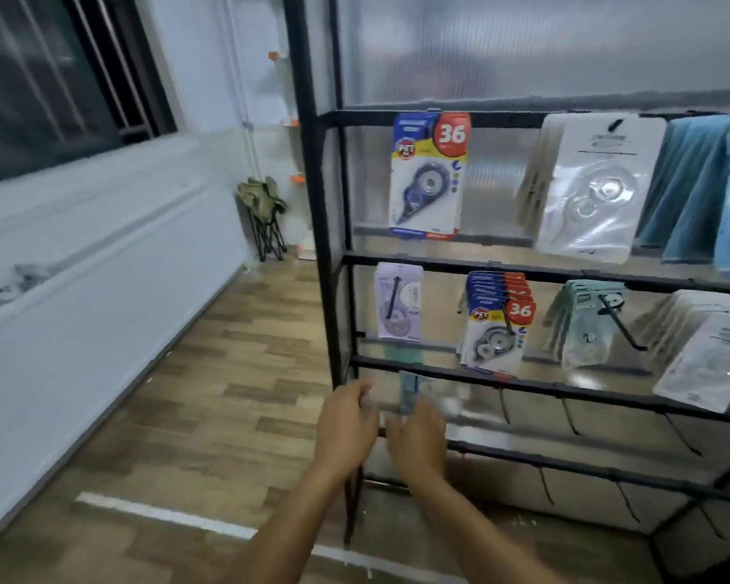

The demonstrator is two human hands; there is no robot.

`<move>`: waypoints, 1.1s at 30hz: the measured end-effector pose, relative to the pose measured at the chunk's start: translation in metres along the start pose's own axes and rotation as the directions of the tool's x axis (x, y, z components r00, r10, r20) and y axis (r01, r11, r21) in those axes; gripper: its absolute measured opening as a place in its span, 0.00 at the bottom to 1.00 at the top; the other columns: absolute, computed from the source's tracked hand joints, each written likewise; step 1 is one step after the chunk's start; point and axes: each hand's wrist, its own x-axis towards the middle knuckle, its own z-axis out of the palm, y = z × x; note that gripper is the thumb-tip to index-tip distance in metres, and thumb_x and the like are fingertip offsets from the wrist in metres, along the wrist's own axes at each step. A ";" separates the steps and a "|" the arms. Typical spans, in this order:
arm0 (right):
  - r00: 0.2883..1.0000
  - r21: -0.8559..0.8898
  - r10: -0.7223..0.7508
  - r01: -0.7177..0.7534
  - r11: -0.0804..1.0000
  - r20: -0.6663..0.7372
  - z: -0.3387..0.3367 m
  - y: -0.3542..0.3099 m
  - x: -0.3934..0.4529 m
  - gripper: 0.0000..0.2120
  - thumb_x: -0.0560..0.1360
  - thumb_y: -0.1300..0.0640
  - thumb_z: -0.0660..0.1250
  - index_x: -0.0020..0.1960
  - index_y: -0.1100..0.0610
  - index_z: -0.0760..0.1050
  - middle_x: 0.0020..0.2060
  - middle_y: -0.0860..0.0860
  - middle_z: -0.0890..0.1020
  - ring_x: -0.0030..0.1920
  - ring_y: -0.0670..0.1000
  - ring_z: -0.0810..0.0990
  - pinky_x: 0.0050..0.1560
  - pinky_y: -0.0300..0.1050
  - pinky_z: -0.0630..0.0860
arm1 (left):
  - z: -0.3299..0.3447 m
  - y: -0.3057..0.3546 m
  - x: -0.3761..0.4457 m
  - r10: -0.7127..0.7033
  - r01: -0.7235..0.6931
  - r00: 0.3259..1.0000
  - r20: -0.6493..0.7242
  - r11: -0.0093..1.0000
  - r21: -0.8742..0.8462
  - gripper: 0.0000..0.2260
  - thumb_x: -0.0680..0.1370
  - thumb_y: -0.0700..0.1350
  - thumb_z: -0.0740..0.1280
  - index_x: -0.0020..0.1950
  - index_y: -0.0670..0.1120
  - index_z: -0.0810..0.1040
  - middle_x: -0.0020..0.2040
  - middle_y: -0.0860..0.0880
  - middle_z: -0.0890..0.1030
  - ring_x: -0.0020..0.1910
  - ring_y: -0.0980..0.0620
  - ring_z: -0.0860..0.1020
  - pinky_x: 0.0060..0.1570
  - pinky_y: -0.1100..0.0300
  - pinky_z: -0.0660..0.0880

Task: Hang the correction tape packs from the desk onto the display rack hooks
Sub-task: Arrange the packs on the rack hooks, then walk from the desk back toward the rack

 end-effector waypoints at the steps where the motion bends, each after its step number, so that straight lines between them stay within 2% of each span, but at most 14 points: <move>1: 0.995 0.011 -0.082 0.082 0.997 0.050 0.014 -0.014 -0.017 0.18 0.77 0.52 0.63 0.65 0.56 0.69 0.59 0.53 0.75 0.60 0.54 0.72 0.57 0.47 0.72 | -0.019 -0.016 -0.014 -0.008 0.008 1.000 -0.016 1.000 0.018 0.15 0.77 0.43 0.65 0.63 0.45 0.76 0.57 0.47 0.80 0.57 0.49 0.77 0.52 0.64 0.68; 3: 0.967 0.046 -0.209 0.205 0.978 0.142 0.047 -0.046 -0.055 0.16 0.77 0.54 0.64 0.64 0.56 0.72 0.58 0.52 0.77 0.60 0.53 0.74 0.57 0.45 0.72 | -0.062 -0.051 -0.046 -0.039 0.043 0.997 -0.069 0.997 0.062 0.17 0.78 0.43 0.64 0.67 0.46 0.74 0.62 0.49 0.78 0.61 0.51 0.75 0.56 0.66 0.65; 6: 0.904 0.034 -0.329 0.333 0.942 0.274 0.101 -0.099 -0.124 0.19 0.79 0.54 0.61 0.67 0.59 0.69 0.63 0.55 0.75 0.63 0.54 0.73 0.61 0.45 0.69 | -0.135 -0.110 -0.100 -0.110 0.133 0.979 -0.169 0.983 0.127 0.17 0.79 0.43 0.61 0.68 0.47 0.73 0.62 0.49 0.78 0.61 0.51 0.75 0.56 0.64 0.66; 10: 0.761 0.083 -0.508 0.523 0.848 0.403 0.168 -0.168 -0.225 0.16 0.78 0.56 0.61 0.63 0.61 0.72 0.60 0.57 0.76 0.62 0.57 0.73 0.62 0.47 0.66 | -0.232 -0.176 -0.186 -0.205 0.279 0.923 -0.324 0.940 0.198 0.16 0.78 0.40 0.60 0.65 0.45 0.76 0.60 0.47 0.80 0.60 0.47 0.76 0.59 0.58 0.70; 13: 0.633 0.150 -0.604 0.620 0.770 0.484 0.208 -0.214 -0.301 0.15 0.76 0.57 0.62 0.61 0.60 0.74 0.57 0.56 0.79 0.58 0.56 0.76 0.57 0.45 0.70 | -0.292 -0.218 -0.251 -0.233 0.355 0.866 -0.443 0.910 0.215 0.11 0.78 0.39 0.61 0.55 0.42 0.80 0.53 0.44 0.82 0.53 0.44 0.79 0.54 0.55 0.74; 15: 0.535 0.247 -0.674 0.659 0.710 0.509 0.229 -0.239 -0.348 0.10 0.77 0.57 0.62 0.55 0.59 0.77 0.50 0.56 0.81 0.52 0.56 0.78 0.53 0.47 0.73 | -0.324 -0.244 -0.293 -0.291 0.434 0.826 -0.483 0.874 0.217 0.12 0.80 0.43 0.58 0.57 0.43 0.79 0.55 0.44 0.82 0.54 0.44 0.78 0.55 0.53 0.73; 17: 0.435 0.322 -0.738 0.700 0.638 0.516 0.252 -0.258 -0.392 0.08 0.76 0.58 0.63 0.53 0.58 0.78 0.48 0.55 0.81 0.51 0.56 0.78 0.53 0.48 0.73 | -0.351 -0.269 -0.333 -0.360 0.541 0.762 -0.538 0.811 0.223 0.14 0.82 0.47 0.56 0.62 0.46 0.76 0.60 0.45 0.80 0.59 0.44 0.76 0.58 0.53 0.71; 19: 0.335 0.331 -0.761 0.751 0.572 0.555 0.277 -0.275 -0.433 0.13 0.75 0.59 0.63 0.58 0.60 0.76 0.55 0.57 0.80 0.57 0.58 0.76 0.57 0.48 0.69 | -0.375 -0.292 -0.372 -0.428 0.649 0.671 -0.605 0.734 0.200 0.16 0.82 0.50 0.56 0.67 0.47 0.73 0.63 0.45 0.78 0.61 0.44 0.75 0.60 0.54 0.70; 22: 0.202 0.362 -0.755 0.782 0.508 0.624 0.314 -0.300 -0.495 0.18 0.76 0.59 0.63 0.65 0.61 0.73 0.62 0.57 0.76 0.64 0.56 0.72 0.64 0.44 0.62 | -0.409 -0.327 -0.429 -0.519 0.767 0.535 -0.667 0.630 0.125 0.17 0.82 0.51 0.57 0.68 0.49 0.72 0.63 0.45 0.78 0.60 0.43 0.75 0.57 0.54 0.71; 24: 0.121 0.438 -0.756 0.752 0.493 0.643 0.340 -0.316 -0.536 0.18 0.76 0.59 0.63 0.65 0.61 0.72 0.63 0.56 0.75 0.65 0.55 0.71 0.64 0.42 0.62 | -0.433 -0.353 -0.464 -0.567 0.821 0.458 -0.685 0.565 0.081 0.17 0.82 0.52 0.57 0.69 0.49 0.71 0.63 0.45 0.78 0.61 0.43 0.74 0.57 0.54 0.71; 29: -0.019 0.487 -0.718 0.747 0.452 0.696 0.419 -0.361 -0.625 0.17 0.78 0.56 0.61 0.65 0.58 0.71 0.64 0.54 0.75 0.65 0.55 0.71 0.62 0.45 0.67 | -0.498 -0.424 -0.529 -0.643 0.915 0.268 -0.718 0.403 -0.020 0.20 0.82 0.53 0.57 0.72 0.48 0.67 0.68 0.45 0.73 0.66 0.44 0.70 0.61 0.53 0.70; 33: -0.102 0.526 -0.676 0.715 0.461 0.730 0.485 -0.414 -0.690 0.20 0.79 0.54 0.61 0.69 0.58 0.68 0.67 0.54 0.73 0.67 0.56 0.68 0.66 0.45 0.63 | -0.562 -0.482 -0.567 -0.712 0.950 0.158 -0.684 0.298 -0.090 0.22 0.82 0.54 0.57 0.74 0.48 0.64 0.71 0.45 0.70 0.68 0.43 0.68 0.63 0.50 0.69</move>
